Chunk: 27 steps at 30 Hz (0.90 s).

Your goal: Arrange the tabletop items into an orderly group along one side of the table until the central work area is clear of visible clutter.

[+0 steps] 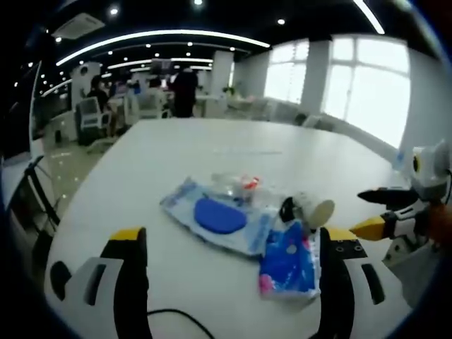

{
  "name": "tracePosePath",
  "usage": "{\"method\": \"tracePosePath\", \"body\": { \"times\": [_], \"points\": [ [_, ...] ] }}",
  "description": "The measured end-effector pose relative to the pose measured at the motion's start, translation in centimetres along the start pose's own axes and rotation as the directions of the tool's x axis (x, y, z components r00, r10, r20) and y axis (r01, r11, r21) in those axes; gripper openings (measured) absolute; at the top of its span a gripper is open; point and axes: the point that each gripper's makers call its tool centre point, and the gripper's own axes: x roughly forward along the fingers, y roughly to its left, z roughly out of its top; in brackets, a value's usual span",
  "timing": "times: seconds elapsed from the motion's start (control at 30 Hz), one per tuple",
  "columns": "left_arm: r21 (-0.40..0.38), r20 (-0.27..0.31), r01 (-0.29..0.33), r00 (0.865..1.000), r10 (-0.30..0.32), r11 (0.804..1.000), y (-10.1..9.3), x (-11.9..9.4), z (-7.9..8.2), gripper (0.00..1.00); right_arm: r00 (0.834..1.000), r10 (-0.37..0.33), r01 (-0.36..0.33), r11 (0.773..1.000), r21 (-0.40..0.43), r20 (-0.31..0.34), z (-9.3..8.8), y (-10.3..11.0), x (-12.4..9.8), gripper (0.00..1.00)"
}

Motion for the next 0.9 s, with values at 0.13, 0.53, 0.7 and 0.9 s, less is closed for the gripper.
{"method": "tracePosePath", "body": {
  "times": [0.13, 0.53, 0.7, 0.9],
  "points": [
    [0.009, -0.012, 0.01, 1.0, -0.01, 1.0, -0.27, 0.04, -0.22, 0.99, 1.0, 0.02, -0.02, 1.0, 0.01, -0.011, -0.19, 0.41, 0.09, 0.83],
    [0.0, -0.022, 0.007, 1.0, -0.007, 1.0, -0.1, 0.06, -0.45, 0.97, 1.0, 0.024, -0.024, 1.0, 0.006, -0.005, -0.09, 0.53, 0.01, 0.83],
    [0.002, -0.023, 0.003, 1.0, -0.003, 1.0, -0.06, 0.01, -0.49, 0.97, 1.0, 0.024, -0.024, 1.0, 0.011, -0.011, -0.22, 0.46, -0.01, 0.83],
    [0.006, -0.032, 0.002, 0.999, -0.001, 1.0, -0.08, 0.04, -0.65, 0.97, 1.0, 0.023, -0.023, 1.0, 0.014, -0.008, -0.18, 0.39, -0.06, 0.83]
  ]
}}
